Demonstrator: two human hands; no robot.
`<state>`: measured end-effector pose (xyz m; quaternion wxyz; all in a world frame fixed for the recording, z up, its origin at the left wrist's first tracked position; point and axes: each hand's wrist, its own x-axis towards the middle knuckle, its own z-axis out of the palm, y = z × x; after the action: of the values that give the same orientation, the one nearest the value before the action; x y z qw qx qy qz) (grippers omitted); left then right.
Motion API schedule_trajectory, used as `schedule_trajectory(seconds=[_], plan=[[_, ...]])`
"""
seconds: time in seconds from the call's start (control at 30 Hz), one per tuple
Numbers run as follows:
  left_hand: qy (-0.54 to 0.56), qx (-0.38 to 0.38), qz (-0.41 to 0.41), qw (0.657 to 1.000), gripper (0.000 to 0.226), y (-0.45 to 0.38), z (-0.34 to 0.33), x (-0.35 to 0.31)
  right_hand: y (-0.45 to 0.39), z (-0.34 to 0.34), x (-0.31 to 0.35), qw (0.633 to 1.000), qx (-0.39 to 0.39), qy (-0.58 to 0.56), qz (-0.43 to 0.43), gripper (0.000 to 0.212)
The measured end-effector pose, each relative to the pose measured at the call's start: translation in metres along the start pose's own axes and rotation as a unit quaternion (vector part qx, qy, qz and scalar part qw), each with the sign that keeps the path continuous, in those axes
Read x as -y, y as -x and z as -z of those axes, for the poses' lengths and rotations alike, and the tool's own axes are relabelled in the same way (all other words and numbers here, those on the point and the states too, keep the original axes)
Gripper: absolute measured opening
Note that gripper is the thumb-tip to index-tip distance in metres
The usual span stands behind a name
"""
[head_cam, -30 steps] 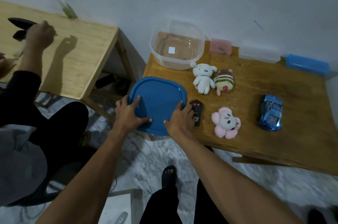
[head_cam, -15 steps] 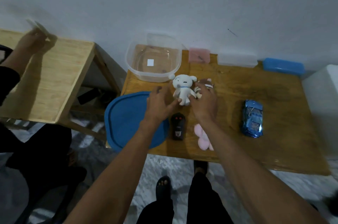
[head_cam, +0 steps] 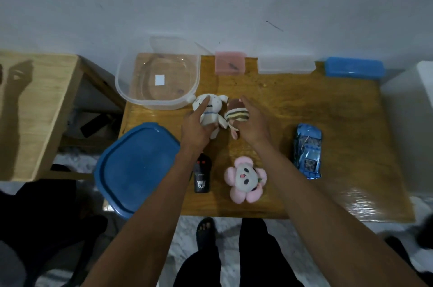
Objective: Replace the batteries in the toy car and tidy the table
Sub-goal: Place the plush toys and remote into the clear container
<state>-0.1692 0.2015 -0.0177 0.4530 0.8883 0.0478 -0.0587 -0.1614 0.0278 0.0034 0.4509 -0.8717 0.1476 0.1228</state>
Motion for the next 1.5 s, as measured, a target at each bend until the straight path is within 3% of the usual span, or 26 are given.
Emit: schedule_trajectory(seconds=[0.37,0.7,0.93,1.13,1.3,1.43,1.5], plan=[[0.151,-0.035,-0.062,0.986,0.076,0.004,0.004,-0.050,0.000,0.053,0.027,0.989,-0.082,-0.105,0.060,0.080],[0.176,-0.116,-0.117,0.971,0.077,-0.046,0.108,-0.074,-0.013,0.042,0.135,0.976,-0.094,-0.113,0.158,0.079],[0.155,-0.153,-0.041,0.975,0.081,-0.095,0.166,-0.013,-0.057,-0.034,0.185,0.981,-0.054,-0.104,0.156,0.078],[0.141,-0.097,0.075,0.982,0.080,-0.136,0.163,0.039,-0.099,-0.099,0.178,0.992,-0.009,-0.048,0.112,0.073],[0.090,-0.090,0.087,0.988,0.077,-0.164,0.151,0.045,-0.127,-0.128,0.173,0.998,-0.015,-0.030,0.060,0.070],[0.073,-0.086,0.111,0.987,0.073,-0.171,0.141,0.049,-0.138,-0.135,0.171,0.999,-0.008,0.005,0.042,0.051],[0.048,-0.086,0.110,0.989,0.071,-0.166,0.137,0.047,-0.137,-0.134,0.173,0.999,0.009,0.025,0.038,0.060]])
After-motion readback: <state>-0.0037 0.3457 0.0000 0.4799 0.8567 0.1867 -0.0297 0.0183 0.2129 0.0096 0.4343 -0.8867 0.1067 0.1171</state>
